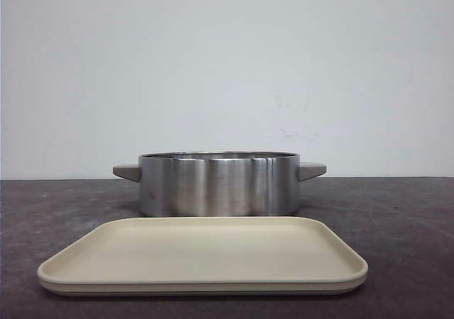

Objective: Steam buns

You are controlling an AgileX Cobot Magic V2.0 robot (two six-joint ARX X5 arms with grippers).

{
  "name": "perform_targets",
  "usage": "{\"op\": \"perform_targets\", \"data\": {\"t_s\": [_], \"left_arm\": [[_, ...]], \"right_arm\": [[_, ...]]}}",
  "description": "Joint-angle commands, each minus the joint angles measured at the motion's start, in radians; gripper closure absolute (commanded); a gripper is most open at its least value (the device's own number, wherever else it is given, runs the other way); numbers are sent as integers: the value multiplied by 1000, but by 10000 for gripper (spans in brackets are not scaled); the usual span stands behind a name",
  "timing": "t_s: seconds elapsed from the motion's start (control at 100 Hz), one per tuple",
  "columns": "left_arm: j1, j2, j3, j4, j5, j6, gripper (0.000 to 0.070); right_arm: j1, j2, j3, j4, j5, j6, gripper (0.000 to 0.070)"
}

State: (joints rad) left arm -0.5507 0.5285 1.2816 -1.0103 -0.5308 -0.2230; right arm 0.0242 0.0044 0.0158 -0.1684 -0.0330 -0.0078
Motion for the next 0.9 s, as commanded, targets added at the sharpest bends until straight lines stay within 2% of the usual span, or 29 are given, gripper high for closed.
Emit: {"op": "perform_targets", "data": {"t_s": [0.0, 0.11, 0.2, 0.25, 0.35, 0.43, 0.51, 0.63, 0.8, 0.89], "left_arm": [[22, -20, -42, 105, 24, 27, 677], [71, -89, -225, 335, 68, 109, 678], [119, -154, -416, 528, 124, 135, 677], [152, -189, -519, 612, 193, 128, 677], [219, -250, -709, 748, 404, 76, 677], [259, -285, -833, 845, 503, 68, 677], [294, -311, -934, 920, 537, 69, 677], [351, -359, -1070, 979, 538, 59, 677], [415, -443, -1176, 980, 539, 50, 677], [444, -481, -1213, 981, 538, 75, 677]], "right_arm": [[-2, -1, -4, 14, 0, -3, 686], [-2, -1, -4, 14, 0, -3, 686], [-2, -1, -4, 14, 0, -3, 686], [-2, -1, -4, 14, 0, -3, 686], [-2, -1, -4, 14, 0, -3, 686], [-2, -1, -4, 14, 0, -3, 686], [-2, -1, -4, 14, 0, -3, 686], [-2, -1, -4, 14, 0, -3, 686], [-2, -1, -4, 14, 0, -3, 686], [-2, -1, -4, 14, 0, -3, 686]]}}
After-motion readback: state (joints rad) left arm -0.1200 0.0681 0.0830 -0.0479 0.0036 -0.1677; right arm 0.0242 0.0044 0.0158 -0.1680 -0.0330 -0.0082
